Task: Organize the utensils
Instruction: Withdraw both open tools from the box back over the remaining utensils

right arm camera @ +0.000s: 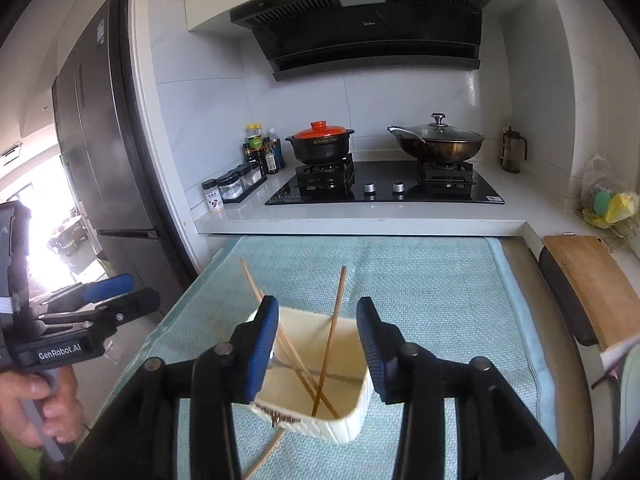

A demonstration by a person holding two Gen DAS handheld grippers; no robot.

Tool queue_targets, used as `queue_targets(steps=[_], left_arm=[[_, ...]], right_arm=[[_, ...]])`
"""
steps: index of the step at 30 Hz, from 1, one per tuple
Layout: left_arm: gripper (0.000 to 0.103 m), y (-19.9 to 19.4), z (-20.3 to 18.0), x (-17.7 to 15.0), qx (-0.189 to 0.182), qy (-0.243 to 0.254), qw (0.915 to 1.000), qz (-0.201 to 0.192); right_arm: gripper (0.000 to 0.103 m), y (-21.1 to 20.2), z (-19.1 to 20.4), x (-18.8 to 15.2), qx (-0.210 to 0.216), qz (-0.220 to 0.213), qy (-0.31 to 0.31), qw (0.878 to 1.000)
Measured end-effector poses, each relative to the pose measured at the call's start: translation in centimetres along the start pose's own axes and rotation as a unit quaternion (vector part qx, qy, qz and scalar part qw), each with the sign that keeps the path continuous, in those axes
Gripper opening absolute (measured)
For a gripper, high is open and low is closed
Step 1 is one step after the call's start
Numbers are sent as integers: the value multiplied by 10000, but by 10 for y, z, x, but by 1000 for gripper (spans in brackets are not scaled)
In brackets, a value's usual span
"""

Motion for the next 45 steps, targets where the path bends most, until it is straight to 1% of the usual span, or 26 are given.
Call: queue_targets(steps=[4, 7, 11, 13, 16, 18, 20, 23, 27, 29, 34, 37, 38, 42, 44, 45], left_arm=[[87, -52, 11, -47, 146, 62, 9998, 127], [87, -84, 21, -89, 210, -51, 9993, 290], [91, -120, 30, -149, 463, -285, 9979, 365], [91, -132, 33, -178, 576, -490, 9963, 406], [91, -143, 34, -217, 608, -856, 9934, 462], [91, -147, 34, -235, 641, -939, 9925, 458], [91, -146, 35, -249, 698, -895, 9920, 552], [91, -145, 38, -262, 781, -823, 9914, 650], [91, -144, 44, -269, 810, -895, 9902, 706], [91, -143, 44, -271, 808, -895, 9900, 738], [91, -139, 43, -277, 834, -820, 9896, 838], [91, -137, 43, -279, 816, -815, 9894, 881], [91, -137, 43, -279, 822, -803, 9894, 890], [91, -133, 44, -280, 805, -781, 9893, 934], [91, -130, 44, -280, 799, -770, 9891, 963], [91, -129, 45, -281, 794, -766, 9891, 978]], right_arm=[[42, -54, 0, -31, -148, 18, -194, 9997], [42, -92, -3, -59, -339, -15, -291, 9990], [42, -136, -5, -103, -678, -84, -369, 9970], [42, -155, -5, -128, -858, -112, -346, 9956], [42, -175, -8, -170, -1039, -38, -178, 9944], [42, -183, -8, -198, -1131, 74, -103, 9935], [42, -186, -7, -222, -1188, 219, -114, 9926], [42, -186, -6, -253, -1142, 494, -30, 9922], [42, -181, -7, -273, -1138, 687, 82, 9911], [42, -180, -5, -277, -1094, 714, 143, 9913], [41, -173, 2, -274, -999, 703, 80, 9925], [41, -169, 1, -275, -955, 749, 167, 9925], [38, -167, 0, -276, -950, 782, 195, 9922], [35, -161, -3, -283, -949, 924, 241, 9909], [30, -158, -4, -286, -913, 999, 287, 9904], [30, -157, -4, -287, -900, 1033, 310, 9901]])
Point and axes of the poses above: each gripper's, at about its wrist camera, not at the fingertips, and y roughly the way its jaws point, z to its left, x to its top, the point moved 10 cm from there along y, roughly the way its jaws point, and after that the axes turned 6 degrees about -z, right-handed, at the moved point
